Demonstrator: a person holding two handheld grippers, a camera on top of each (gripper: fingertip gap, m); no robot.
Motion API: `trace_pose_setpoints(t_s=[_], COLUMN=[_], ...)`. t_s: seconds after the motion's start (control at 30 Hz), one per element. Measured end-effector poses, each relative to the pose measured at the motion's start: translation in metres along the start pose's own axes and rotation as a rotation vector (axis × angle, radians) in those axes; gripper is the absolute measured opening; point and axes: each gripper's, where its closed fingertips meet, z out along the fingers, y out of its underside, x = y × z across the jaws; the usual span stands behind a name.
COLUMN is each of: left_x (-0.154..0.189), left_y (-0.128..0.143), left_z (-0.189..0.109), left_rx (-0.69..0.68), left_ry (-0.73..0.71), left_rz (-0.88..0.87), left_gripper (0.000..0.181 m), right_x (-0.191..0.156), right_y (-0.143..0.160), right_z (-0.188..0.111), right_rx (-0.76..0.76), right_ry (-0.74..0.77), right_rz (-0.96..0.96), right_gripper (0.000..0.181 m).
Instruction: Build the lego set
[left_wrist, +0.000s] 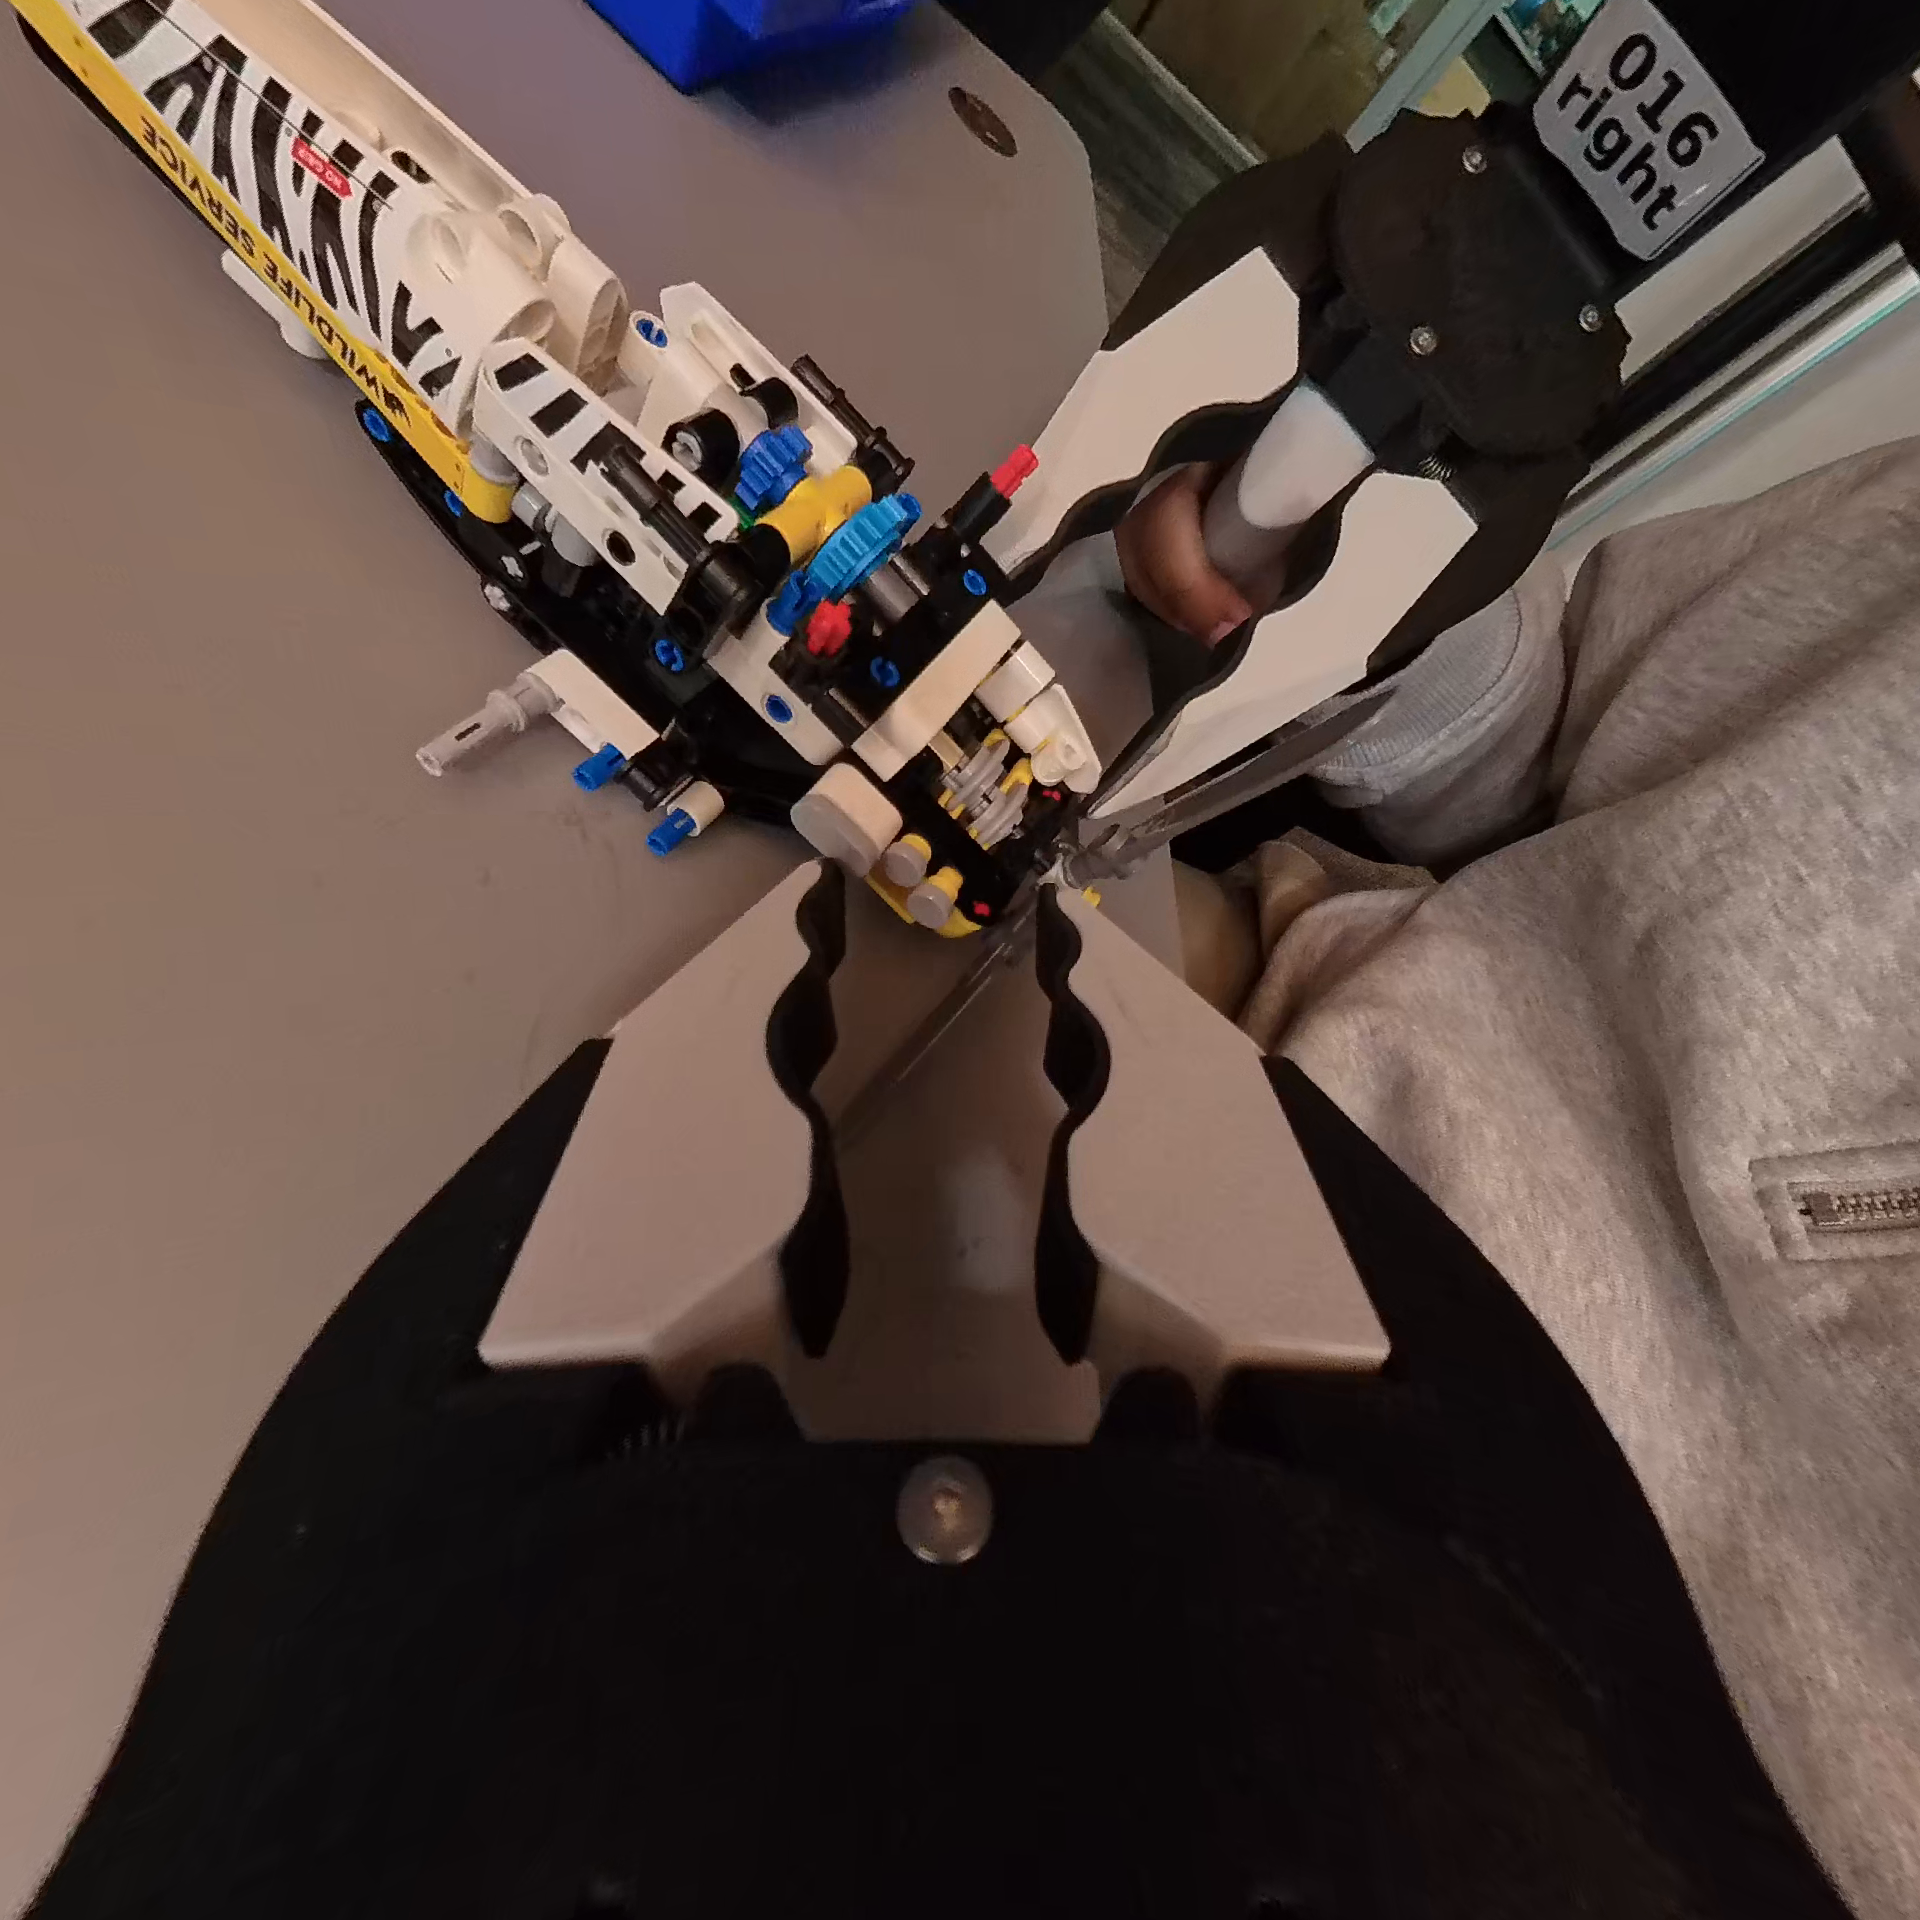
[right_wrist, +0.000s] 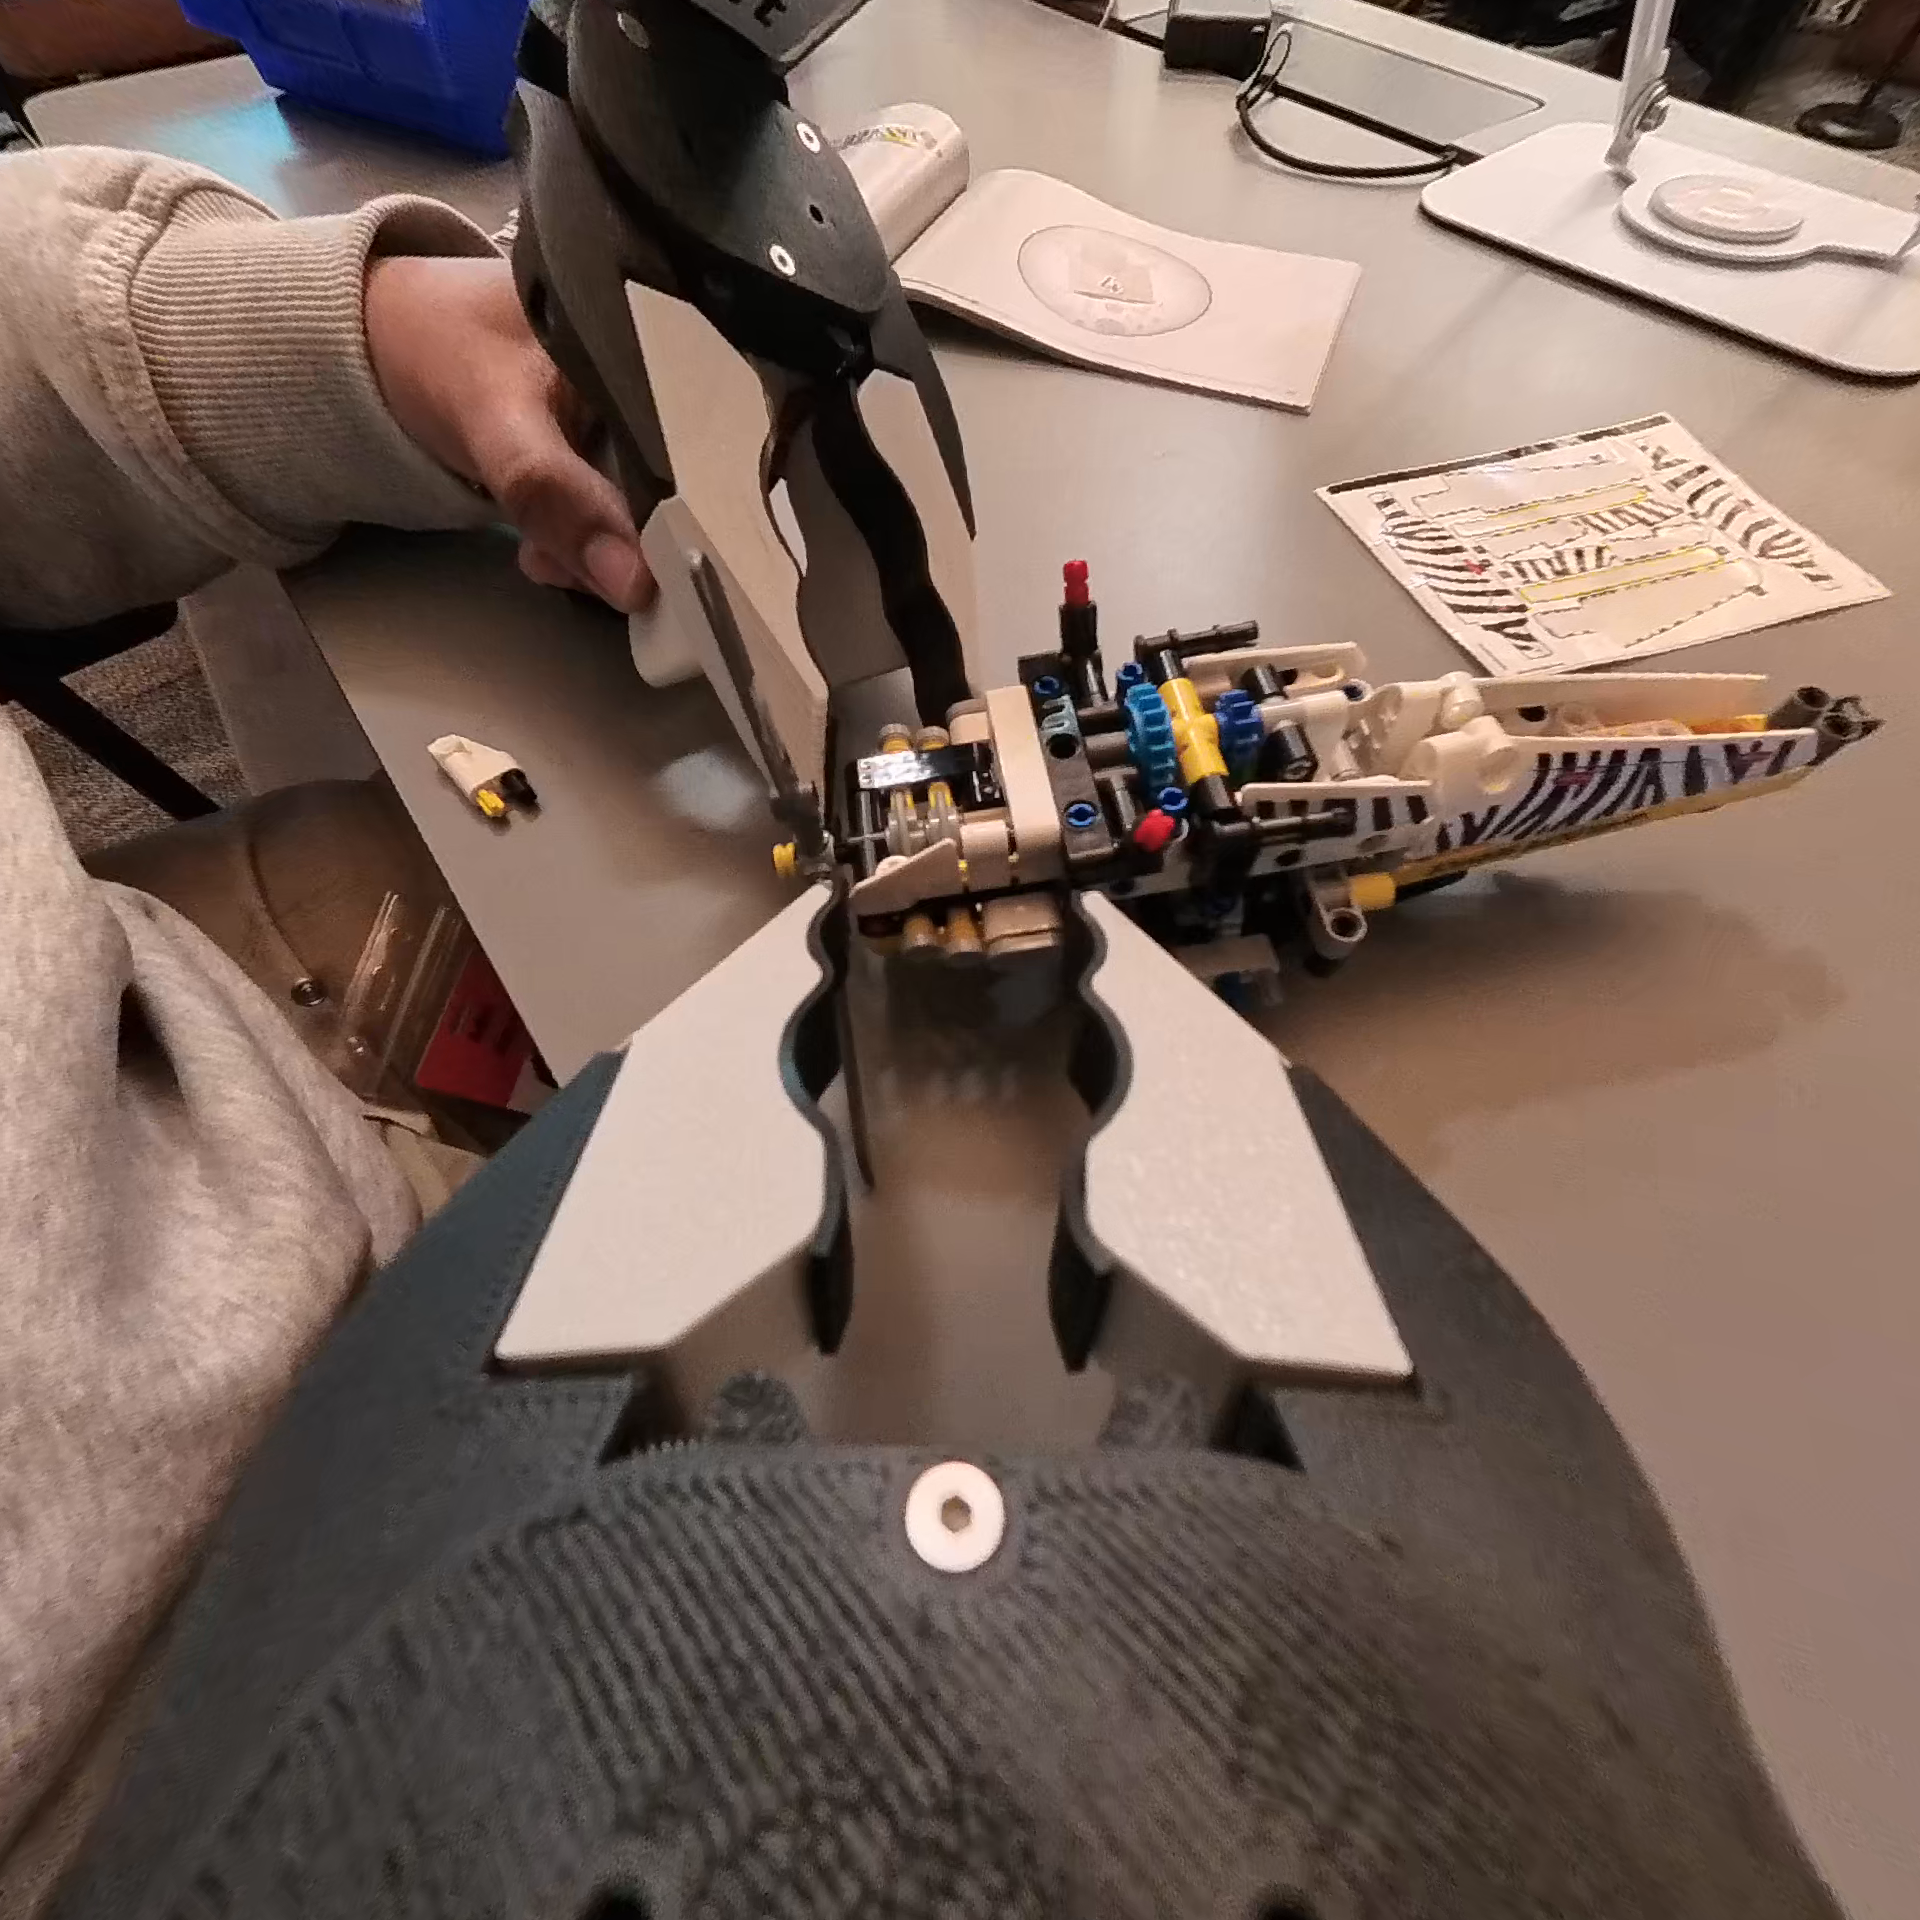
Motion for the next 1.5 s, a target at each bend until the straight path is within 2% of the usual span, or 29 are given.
trace_pose_setpoints(t_s=[0.93,1.07,1.13,1.5], left_x=[0.002,0.0028,0.0056,0.0032], left_y=[0.0017,0.0017,0.0031,0.002], left_z=[0.0013,0.0015,0.0025,0.0025], left_rx=[-0.008,-0.008,-0.018,-0.026], left_ry=[-0.005,-0.004,0.004,-0.004], left_rz=[0.013,0.015,0.032,0.034], left_gripper=[0.031,0.03,0.023,0.023], right_x=[0.0008,0.001,0.0015,0.0038], right_y=[0.0015,0.0017,0.0011,0.0014], right_z=[-0.0007,-0.0009,-0.001,-0.0005], right_rx=[-0.031,-0.033,-0.033,-0.07], right_ry=[0.008,0.011,0.015,0.016], right_rz=[0.005,0.005,0.005,-0.024], right_gripper=[0.038,0.038,0.037,0.037])
